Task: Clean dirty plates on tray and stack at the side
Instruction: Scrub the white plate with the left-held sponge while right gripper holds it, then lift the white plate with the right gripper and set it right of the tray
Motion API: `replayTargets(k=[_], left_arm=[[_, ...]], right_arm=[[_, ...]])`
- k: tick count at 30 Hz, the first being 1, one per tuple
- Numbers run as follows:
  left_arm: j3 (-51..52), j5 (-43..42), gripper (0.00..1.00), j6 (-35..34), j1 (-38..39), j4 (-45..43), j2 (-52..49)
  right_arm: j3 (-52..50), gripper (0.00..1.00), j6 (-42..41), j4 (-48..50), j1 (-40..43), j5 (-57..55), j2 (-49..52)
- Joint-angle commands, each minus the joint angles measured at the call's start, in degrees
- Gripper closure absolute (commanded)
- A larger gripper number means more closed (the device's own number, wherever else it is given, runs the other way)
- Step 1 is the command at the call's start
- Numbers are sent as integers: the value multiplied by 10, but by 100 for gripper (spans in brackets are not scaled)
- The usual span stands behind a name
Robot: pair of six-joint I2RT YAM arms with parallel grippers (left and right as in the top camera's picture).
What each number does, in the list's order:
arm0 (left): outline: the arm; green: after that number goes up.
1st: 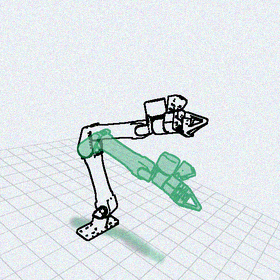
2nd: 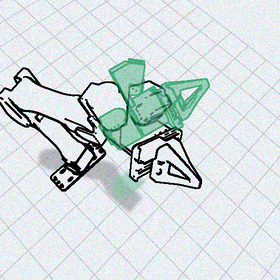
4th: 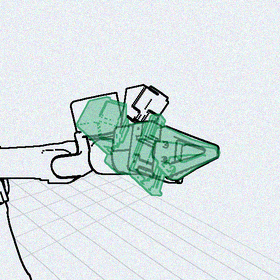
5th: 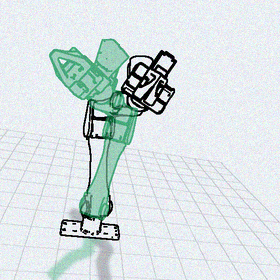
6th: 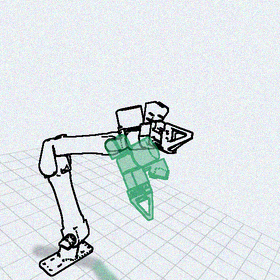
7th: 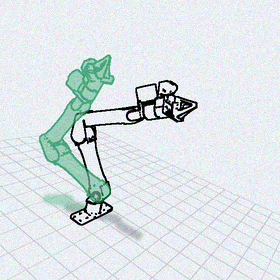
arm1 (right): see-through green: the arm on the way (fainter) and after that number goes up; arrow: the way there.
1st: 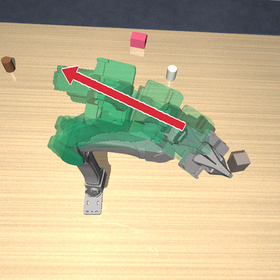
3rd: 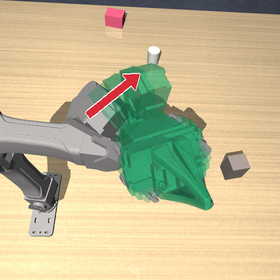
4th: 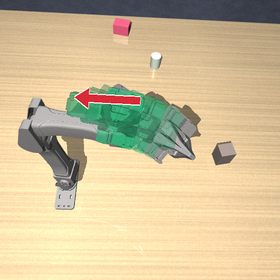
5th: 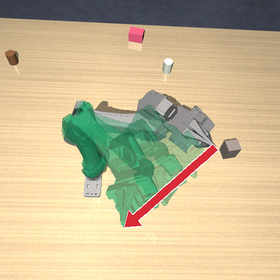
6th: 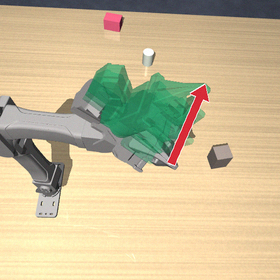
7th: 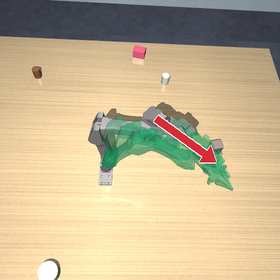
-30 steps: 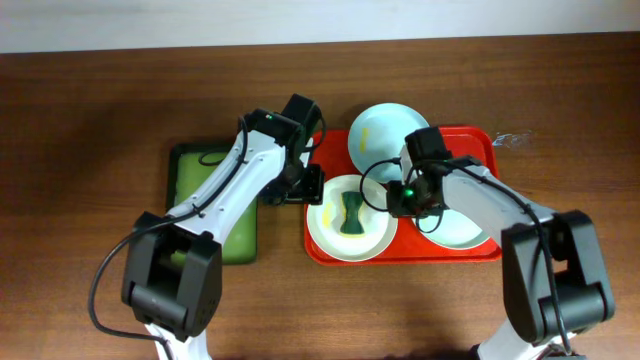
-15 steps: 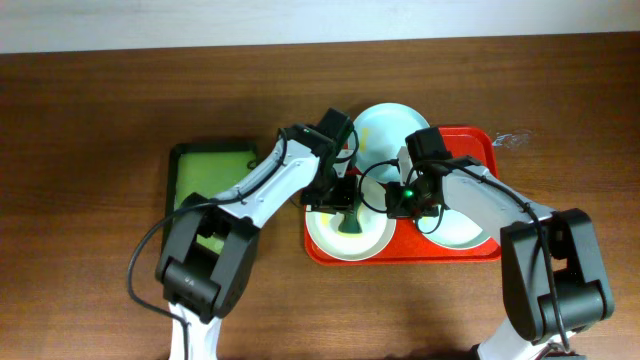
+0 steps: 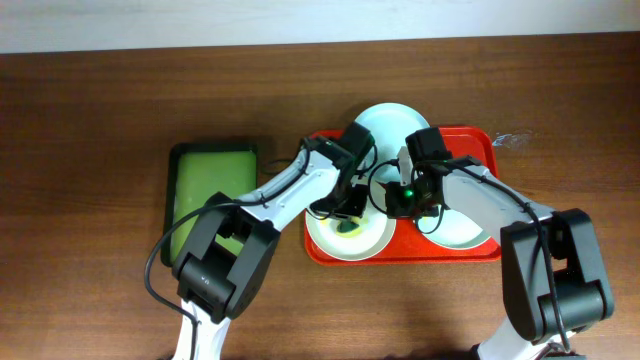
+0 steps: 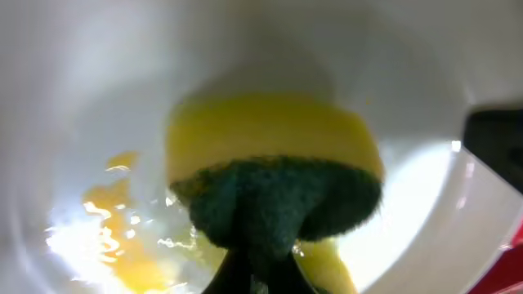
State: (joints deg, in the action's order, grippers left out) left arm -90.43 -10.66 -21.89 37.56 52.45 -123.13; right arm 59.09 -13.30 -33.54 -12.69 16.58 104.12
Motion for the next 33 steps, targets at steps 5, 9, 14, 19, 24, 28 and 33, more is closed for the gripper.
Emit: replayTargets(k=[5, 9, 14, 19, 24, 28, 33], left_arm=[[-51, 230, 100, -57, -35, 125, -20], [-91, 120, 100, -56, -33, 122, -20], [-61, -78, 100, -42, -18, 39, -26], [-14, 34, 100, -42, -18, 53, -26], [-46, 249, 100, -110, -28, 143, -26], [-135, 233, 100, -117, -43, 198, -16], [-175, 103, 100, -67, -105, 214, 36]], right_arm=[[-4, 94, -2, -1, 1, -3, 10], [-4, 95, -2, -1, 1, -3, 10], [-4, 94, -2, -2, 1, -3, 10], [-4, 94, -2, -2, 1, -5, 10], [-3, 96, -2, 0, 1, -5, 10], [11, 96, -5, -10, -2, -6, -1], [111, 96, -5, -151, -47, -195, -78]])
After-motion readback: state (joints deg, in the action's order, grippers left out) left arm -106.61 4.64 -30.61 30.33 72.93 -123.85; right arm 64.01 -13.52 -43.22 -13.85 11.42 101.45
